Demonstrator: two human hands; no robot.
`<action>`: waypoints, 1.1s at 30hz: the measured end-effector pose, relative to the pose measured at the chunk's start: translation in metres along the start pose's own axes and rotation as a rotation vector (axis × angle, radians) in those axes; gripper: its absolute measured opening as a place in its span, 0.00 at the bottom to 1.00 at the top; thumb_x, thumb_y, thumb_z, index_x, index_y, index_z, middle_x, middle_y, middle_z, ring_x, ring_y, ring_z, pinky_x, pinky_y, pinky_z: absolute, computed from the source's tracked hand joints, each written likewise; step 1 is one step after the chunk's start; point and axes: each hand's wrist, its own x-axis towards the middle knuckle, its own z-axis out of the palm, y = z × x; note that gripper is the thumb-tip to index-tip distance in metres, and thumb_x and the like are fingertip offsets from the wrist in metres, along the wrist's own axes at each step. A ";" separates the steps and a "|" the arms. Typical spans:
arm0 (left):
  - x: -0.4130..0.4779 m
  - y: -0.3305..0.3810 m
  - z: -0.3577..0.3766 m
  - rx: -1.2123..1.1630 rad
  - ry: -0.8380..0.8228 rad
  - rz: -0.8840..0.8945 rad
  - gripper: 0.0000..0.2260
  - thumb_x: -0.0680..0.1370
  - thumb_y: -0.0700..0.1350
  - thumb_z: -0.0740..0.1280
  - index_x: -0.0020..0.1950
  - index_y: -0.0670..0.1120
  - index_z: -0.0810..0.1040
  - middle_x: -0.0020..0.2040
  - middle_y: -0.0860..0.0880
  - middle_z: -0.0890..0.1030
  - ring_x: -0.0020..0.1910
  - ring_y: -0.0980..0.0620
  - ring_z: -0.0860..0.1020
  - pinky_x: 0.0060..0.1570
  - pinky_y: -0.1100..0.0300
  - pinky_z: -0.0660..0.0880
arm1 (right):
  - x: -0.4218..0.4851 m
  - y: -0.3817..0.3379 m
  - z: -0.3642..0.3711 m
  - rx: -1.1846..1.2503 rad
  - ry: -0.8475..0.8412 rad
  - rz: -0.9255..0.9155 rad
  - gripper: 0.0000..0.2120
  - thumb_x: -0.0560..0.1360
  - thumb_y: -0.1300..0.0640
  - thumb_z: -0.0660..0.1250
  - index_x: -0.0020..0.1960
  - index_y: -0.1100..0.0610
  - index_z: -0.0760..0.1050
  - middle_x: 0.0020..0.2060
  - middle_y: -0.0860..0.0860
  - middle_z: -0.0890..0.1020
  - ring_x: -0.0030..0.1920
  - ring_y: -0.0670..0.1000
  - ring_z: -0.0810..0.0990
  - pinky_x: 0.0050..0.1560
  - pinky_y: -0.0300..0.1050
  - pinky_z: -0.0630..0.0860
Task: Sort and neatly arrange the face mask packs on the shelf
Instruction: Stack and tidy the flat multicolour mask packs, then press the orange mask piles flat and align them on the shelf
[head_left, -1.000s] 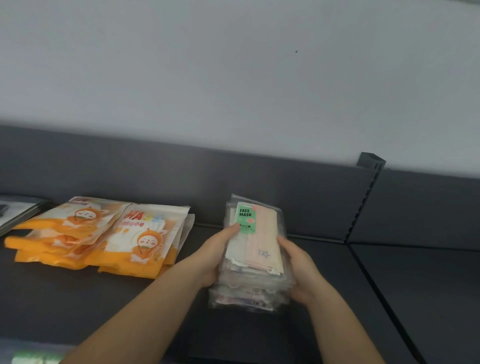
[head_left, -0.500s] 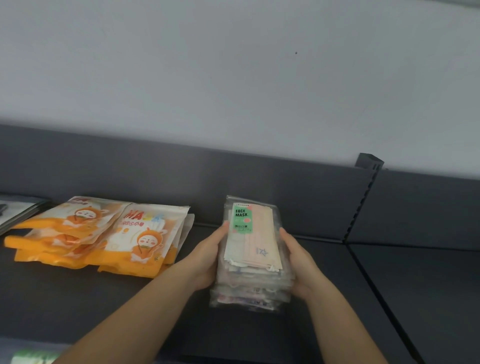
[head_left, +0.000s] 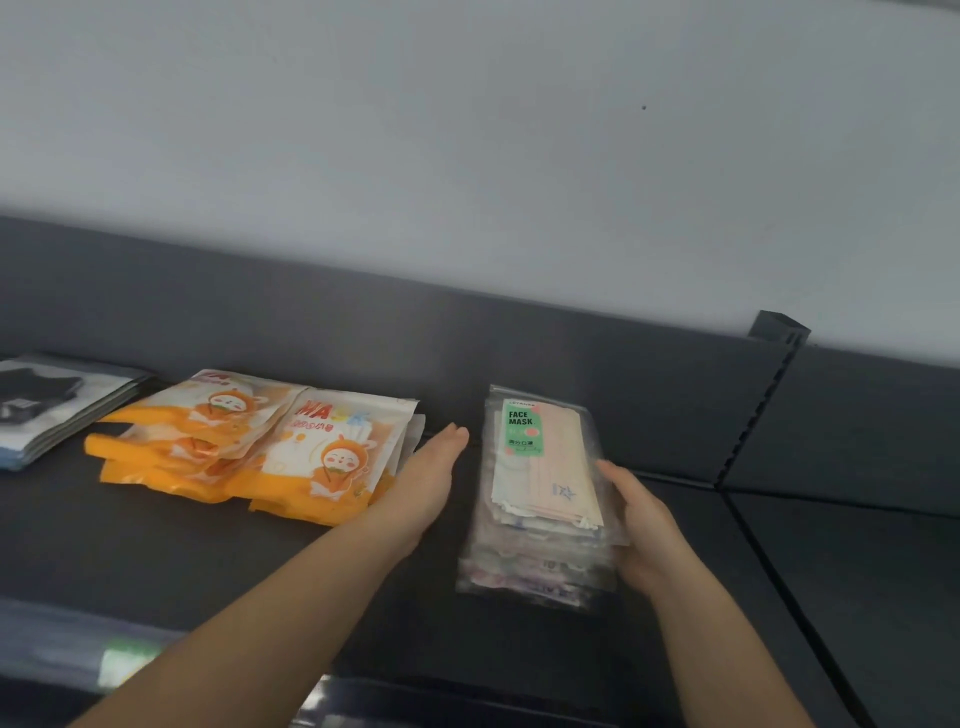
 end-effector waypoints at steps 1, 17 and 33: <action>-0.001 0.003 -0.006 0.006 0.001 0.023 0.29 0.78 0.62 0.62 0.78 0.56 0.62 0.78 0.55 0.63 0.76 0.49 0.65 0.74 0.44 0.63 | -0.002 0.000 -0.002 0.008 0.025 -0.020 0.17 0.79 0.53 0.66 0.65 0.60 0.75 0.49 0.59 0.86 0.48 0.59 0.86 0.43 0.51 0.79; -0.055 0.053 -0.228 0.461 0.067 0.432 0.19 0.81 0.44 0.65 0.71 0.53 0.72 0.57 0.52 0.78 0.50 0.62 0.76 0.40 0.76 0.70 | -0.082 -0.011 0.085 -0.984 0.427 -0.704 0.16 0.78 0.59 0.66 0.65 0.57 0.76 0.64 0.52 0.76 0.67 0.54 0.72 0.61 0.45 0.66; -0.055 0.017 -0.352 0.827 -0.038 0.413 0.25 0.77 0.40 0.67 0.74 0.49 0.69 0.71 0.46 0.70 0.70 0.48 0.70 0.62 0.58 0.68 | -0.119 0.100 0.241 -1.383 0.085 -0.566 0.23 0.77 0.54 0.64 0.72 0.53 0.69 0.70 0.51 0.70 0.69 0.54 0.68 0.68 0.50 0.69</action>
